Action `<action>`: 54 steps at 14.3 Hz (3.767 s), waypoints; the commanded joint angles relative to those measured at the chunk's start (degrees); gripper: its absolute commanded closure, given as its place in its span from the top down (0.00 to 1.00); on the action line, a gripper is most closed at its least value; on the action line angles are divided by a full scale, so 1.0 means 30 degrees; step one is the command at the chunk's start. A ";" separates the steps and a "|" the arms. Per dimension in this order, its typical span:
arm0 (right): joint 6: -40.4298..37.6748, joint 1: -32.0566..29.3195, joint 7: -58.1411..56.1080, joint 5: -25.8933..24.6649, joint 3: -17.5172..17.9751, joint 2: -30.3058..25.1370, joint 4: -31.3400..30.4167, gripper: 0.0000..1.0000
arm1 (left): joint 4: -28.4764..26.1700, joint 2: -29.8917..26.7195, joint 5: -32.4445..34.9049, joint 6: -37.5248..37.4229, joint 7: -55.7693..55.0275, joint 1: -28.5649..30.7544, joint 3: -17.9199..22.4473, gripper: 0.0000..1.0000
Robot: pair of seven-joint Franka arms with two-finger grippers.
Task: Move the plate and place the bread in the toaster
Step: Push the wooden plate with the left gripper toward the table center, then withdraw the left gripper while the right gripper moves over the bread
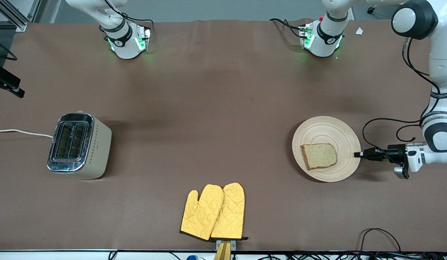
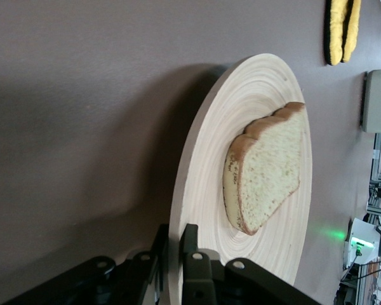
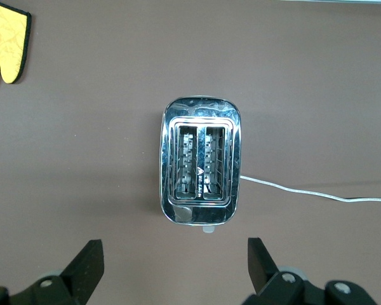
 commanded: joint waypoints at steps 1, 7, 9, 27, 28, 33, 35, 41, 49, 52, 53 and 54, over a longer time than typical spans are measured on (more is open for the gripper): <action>-0.0021 -0.0073 0.0318 0.0047 0.0125 -0.0211 -0.0224 1.00 | 0.0217 0.0438 -0.0103 -0.0317 -0.0011 -0.0595 -0.0436 0.00; -0.0021 -0.0103 0.0318 0.0047 0.0125 -0.0211 -0.0224 1.00 | 0.0187 0.0292 -0.0161 -0.1142 -0.2639 -0.0712 -0.4036 0.00; -0.0021 -0.0103 0.0318 0.0047 0.0125 -0.0211 -0.0224 1.00 | 0.0129 0.0292 -0.0772 -0.0501 -0.3904 -0.1761 -0.4628 0.00; -0.0726 0.1797 0.1564 0.0308 0.0154 0.2831 -0.0312 1.00 | -0.1190 -0.0173 -0.6087 1.0516 -0.8235 -1.0206 -0.4278 1.00; -0.0289 0.2324 0.2737 0.1036 0.0125 0.3271 -0.0312 1.00 | -0.1132 -0.0496 -0.4630 1.0634 -0.9317 -1.0089 -0.3958 1.00; 0.3282 0.5313 0.7053 0.4957 0.0154 0.5935 -0.0282 1.00 | -0.0954 -0.3802 0.3898 1.0082 -1.6171 -0.9327 -0.2900 1.00; 0.5475 0.6482 0.8715 0.6490 0.0125 0.7311 -0.0283 1.00 | -0.0985 -0.5209 0.6389 0.9029 -1.8370 -0.9326 -0.2842 1.00; 1.0986 1.0411 1.1801 0.6376 0.0067 1.1297 -0.0400 0.99 | -0.0926 -0.9544 1.3979 0.3528 -2.3859 -0.9297 -0.2841 1.00; 1.5240 1.1701 1.1831 0.5790 0.0038 1.3381 -0.1571 0.86 | -0.0369 -1.3855 1.4897 -0.0993 -2.2517 -0.7950 -0.2842 1.00; 1.6003 1.1821 1.1831 0.5702 0.0037 1.3821 -0.1601 0.70 | -0.0457 -1.4881 1.4839 -0.2601 -2.0086 -0.7950 -0.2344 1.00; 1.6092 1.1850 1.1831 0.5702 0.0037 1.3880 -0.1630 0.67 | -0.0486 -1.5261 1.4867 -0.3216 -1.9529 -0.7717 -0.2343 1.00; 1.6092 1.1938 1.1802 0.5673 0.0037 1.3881 -0.1630 0.64 | -0.0573 -1.5612 1.4810 -0.3773 -1.8798 -0.7541 -0.2343 1.00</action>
